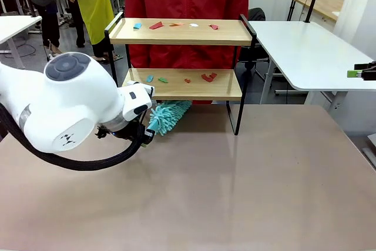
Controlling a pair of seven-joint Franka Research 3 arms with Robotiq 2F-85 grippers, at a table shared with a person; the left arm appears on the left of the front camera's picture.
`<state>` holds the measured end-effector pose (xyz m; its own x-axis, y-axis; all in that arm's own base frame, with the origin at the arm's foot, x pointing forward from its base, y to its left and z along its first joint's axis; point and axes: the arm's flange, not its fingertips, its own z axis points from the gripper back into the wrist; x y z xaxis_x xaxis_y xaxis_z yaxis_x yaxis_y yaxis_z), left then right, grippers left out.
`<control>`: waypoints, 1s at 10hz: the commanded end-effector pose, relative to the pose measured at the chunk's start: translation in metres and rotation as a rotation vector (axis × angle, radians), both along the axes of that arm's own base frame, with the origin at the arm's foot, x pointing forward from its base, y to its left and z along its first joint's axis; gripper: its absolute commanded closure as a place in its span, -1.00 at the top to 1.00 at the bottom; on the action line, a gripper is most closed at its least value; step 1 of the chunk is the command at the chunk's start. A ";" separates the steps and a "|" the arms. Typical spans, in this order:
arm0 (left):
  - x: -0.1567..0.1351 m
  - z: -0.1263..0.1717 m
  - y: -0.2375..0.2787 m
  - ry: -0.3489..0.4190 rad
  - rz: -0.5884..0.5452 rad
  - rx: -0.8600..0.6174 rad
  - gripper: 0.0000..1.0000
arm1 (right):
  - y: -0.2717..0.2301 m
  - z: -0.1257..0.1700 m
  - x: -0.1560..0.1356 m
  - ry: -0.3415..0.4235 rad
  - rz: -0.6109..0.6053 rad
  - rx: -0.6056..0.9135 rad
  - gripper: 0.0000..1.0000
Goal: Clean the shelf.
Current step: Clean the specific section of the Shelf indicated by the human with the Duster.
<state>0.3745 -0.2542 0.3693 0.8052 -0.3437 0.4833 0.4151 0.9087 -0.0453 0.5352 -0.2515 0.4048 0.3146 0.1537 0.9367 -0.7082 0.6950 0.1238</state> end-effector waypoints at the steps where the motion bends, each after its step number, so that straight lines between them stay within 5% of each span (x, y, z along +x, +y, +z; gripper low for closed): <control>1: -0.051 0.042 0.087 0.072 -0.141 -0.060 -0.74 | 0.002 0.001 -0.001 -0.001 0.002 -0.003 1.00; 7: -0.047 0.072 0.138 0.241 -0.469 -0.112 -0.74 | 0.002 0.001 -0.001 -0.001 0.002 -0.003 1.00; 10: -0.048 0.133 0.167 0.291 -0.606 -0.113 -0.74 | 0.002 0.001 -0.001 -0.001 0.002 -0.003 1.00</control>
<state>0.3307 -0.0972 0.4774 0.6239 -0.7094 0.3277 0.7810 0.5511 -0.2940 0.5351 -0.2518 0.4047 0.3149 0.1535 0.9366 -0.7079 0.6953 0.1240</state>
